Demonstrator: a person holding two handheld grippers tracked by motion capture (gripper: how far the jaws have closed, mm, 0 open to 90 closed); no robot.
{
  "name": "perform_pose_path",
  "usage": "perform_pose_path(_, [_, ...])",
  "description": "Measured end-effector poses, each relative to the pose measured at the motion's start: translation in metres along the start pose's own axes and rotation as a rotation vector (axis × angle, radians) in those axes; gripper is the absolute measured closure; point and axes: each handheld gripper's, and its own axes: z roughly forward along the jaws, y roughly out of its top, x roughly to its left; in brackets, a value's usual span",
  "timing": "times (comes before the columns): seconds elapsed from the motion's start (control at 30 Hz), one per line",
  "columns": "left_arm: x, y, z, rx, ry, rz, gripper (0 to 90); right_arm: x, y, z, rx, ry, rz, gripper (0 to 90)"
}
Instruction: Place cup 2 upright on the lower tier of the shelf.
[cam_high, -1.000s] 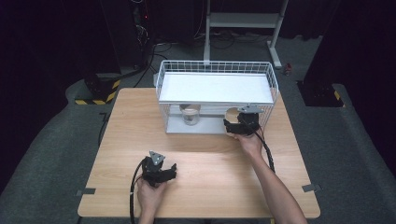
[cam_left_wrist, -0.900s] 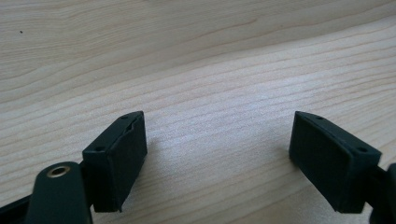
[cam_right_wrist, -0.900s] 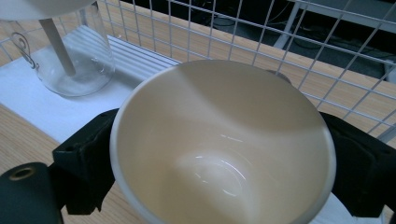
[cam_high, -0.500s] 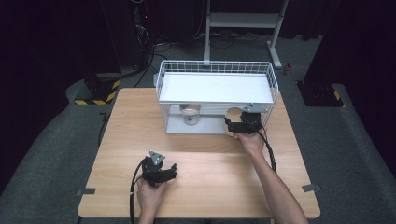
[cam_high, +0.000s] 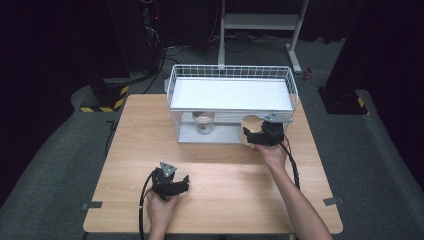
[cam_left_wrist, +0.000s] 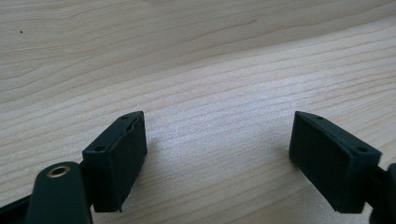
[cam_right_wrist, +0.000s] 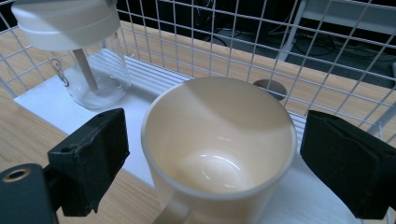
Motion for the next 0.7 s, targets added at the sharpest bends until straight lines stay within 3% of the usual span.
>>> perform_pose_path(0.4, [0.000,0.000,0.000,0.000,0.000,0.000,19.4,0.009,-0.021,-0.018,0.026,0.002,0.006,13.0])
perform_pose_path(0.7, [0.000,0.000,0.000,0.000,0.000,0.000,19.4,0.016,-0.040,-0.016,0.068,-0.006,0.008,18.6])
